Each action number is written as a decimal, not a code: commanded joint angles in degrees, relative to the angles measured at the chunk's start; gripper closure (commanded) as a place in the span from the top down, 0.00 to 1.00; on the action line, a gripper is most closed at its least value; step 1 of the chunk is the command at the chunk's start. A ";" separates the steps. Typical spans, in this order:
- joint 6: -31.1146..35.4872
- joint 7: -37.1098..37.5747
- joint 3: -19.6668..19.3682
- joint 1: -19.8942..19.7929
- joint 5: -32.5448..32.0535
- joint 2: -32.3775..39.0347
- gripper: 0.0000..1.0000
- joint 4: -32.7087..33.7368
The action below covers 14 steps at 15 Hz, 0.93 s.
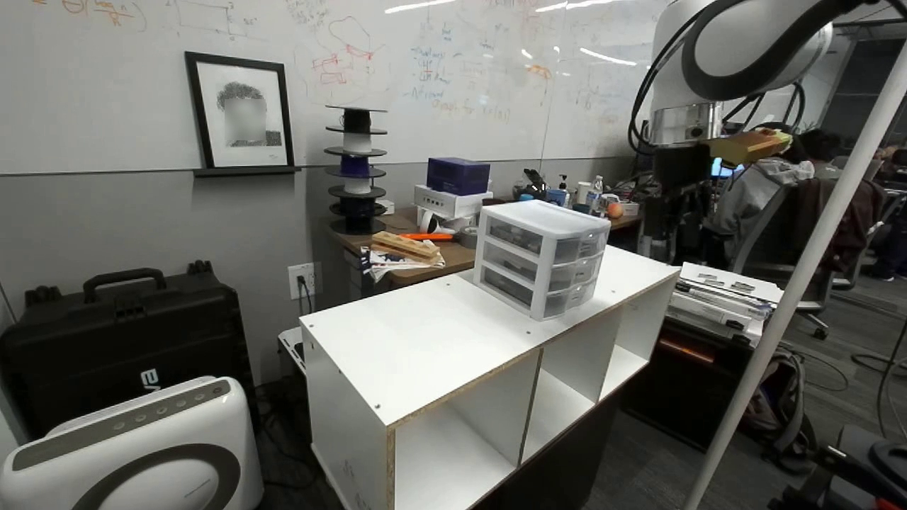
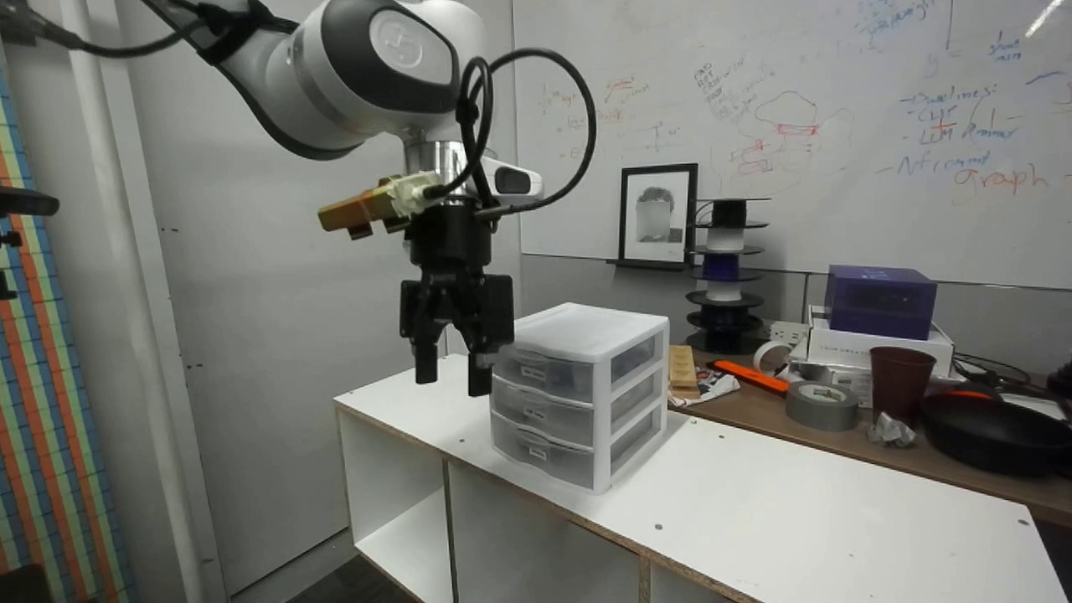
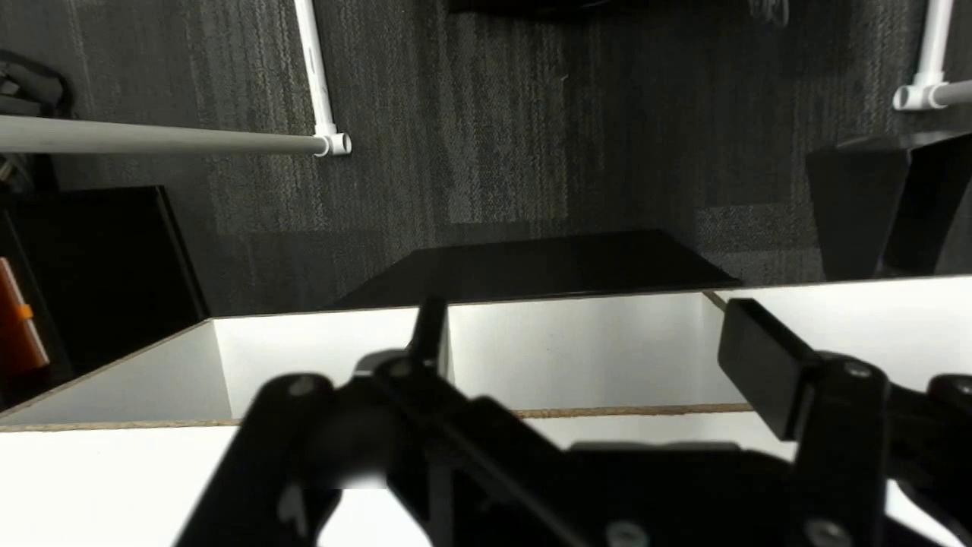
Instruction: Pick up the object on the table, put in the drawer then close the drawer.
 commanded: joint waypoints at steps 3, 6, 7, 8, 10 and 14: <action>-2.16 -7.16 0.34 0.25 2.48 -15.46 1.00 -8.33; -3.11 -9.27 -0.06 0.76 5.80 -21.22 0.99 -10.21; -3.57 -9.75 -0.21 0.93 7.13 -22.96 1.00 -10.71; -3.72 -9.79 -0.23 1.06 8.33 -24.53 1.00 -11.18; -4.21 -10.99 -1.45 0.78 11.04 -26.34 1.00 -11.24; -4.33 -10.17 -1.48 0.18 11.06 -25.55 1.00 -10.20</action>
